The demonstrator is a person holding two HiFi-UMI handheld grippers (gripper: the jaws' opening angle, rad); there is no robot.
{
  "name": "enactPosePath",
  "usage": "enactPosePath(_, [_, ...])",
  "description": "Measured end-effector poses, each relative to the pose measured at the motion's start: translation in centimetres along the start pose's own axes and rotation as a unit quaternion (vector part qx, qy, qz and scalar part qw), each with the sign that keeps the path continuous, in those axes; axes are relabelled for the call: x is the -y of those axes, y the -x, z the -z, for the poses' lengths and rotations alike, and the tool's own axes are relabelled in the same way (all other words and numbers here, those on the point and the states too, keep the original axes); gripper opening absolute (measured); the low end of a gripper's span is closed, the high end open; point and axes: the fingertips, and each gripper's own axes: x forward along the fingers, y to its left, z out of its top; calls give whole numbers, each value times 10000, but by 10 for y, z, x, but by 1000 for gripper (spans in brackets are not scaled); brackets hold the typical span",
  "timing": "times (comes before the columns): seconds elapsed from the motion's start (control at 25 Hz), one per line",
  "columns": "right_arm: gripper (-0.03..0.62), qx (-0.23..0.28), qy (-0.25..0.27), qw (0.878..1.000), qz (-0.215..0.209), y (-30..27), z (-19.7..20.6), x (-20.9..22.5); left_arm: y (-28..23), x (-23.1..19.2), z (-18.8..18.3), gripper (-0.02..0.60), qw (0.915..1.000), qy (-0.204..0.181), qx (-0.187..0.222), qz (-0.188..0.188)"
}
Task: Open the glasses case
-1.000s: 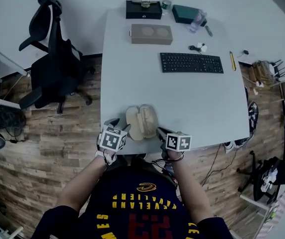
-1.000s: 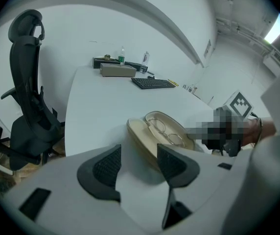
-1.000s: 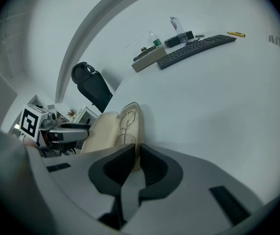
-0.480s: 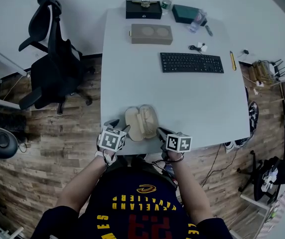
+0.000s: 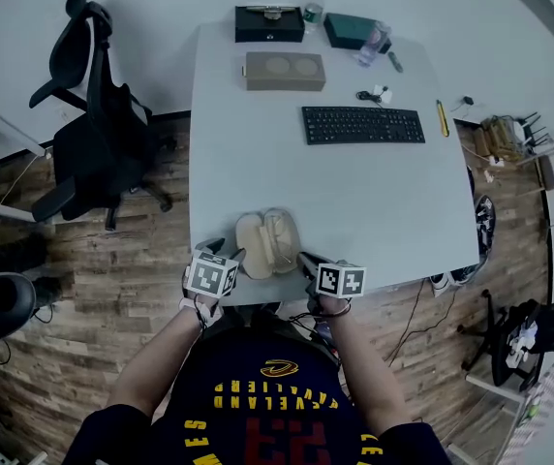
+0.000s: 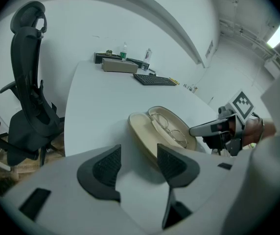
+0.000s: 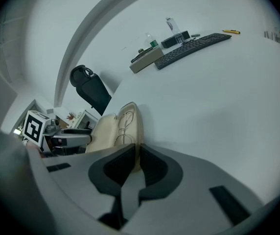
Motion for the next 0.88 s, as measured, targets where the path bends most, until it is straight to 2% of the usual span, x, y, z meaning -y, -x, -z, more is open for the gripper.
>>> enactPosePath(0.12, [44, -3, -130, 9999, -32, 3, 2, 1, -1, 3, -5, 244, 10000, -42, 19, 15])
enactPosePath(0.36, [44, 55, -636, 9973, -365, 6, 11, -5, 3, 5, -7, 244, 9999, -163, 9, 27])
enactPosePath(0.68, [48, 226, -582, 9972, -405, 12, 6, -12, 10, 14, -14, 244, 9996, -201, 179, 104])
enactPosePath(0.76, [101, 288, -537, 9975, -363, 14, 4, -14, 16, 14, -18, 244, 9994, -145, 277, 148])
enactPosePath(0.88, [133, 459, -599, 9963, -406, 21, -2, -19, 30, 14, -25, 244, 9986, -16, 494, 199])
